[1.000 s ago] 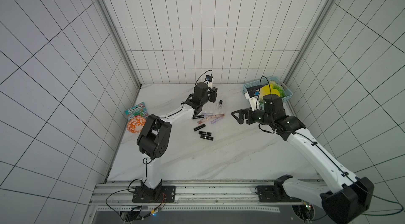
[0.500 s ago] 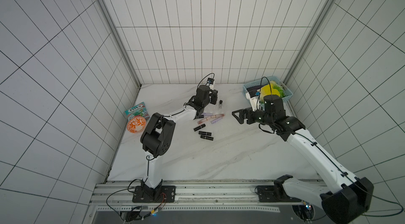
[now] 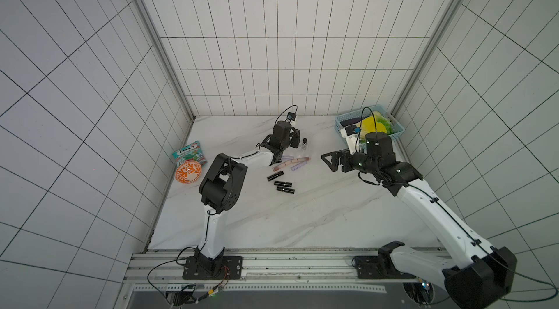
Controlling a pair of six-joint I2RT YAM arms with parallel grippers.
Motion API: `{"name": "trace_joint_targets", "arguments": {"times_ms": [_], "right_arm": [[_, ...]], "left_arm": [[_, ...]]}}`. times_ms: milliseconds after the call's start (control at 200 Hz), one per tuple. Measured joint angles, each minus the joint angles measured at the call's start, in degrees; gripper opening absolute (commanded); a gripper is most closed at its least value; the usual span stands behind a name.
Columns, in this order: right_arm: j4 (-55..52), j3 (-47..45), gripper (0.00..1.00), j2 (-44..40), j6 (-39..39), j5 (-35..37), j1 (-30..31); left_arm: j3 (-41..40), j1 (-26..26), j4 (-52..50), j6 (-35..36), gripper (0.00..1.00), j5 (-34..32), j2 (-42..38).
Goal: Arrange the lipsticks in the organizer
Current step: Place the lipstick in the storage box.
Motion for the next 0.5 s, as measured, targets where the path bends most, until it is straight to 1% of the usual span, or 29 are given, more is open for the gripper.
{"name": "trace_joint_targets", "arguments": {"times_ms": [315,500], "right_arm": [[0.02,0.0,0.99,-0.04,0.11,-0.68,-0.33],[0.07,0.0,0.99,-0.04,0.11,-1.2,-0.35]], "left_arm": [[1.16,-0.09,0.04,0.0,0.1,-0.46,1.64],[1.38,-0.11,0.5,0.0,0.17,-0.94,2.05]]}}
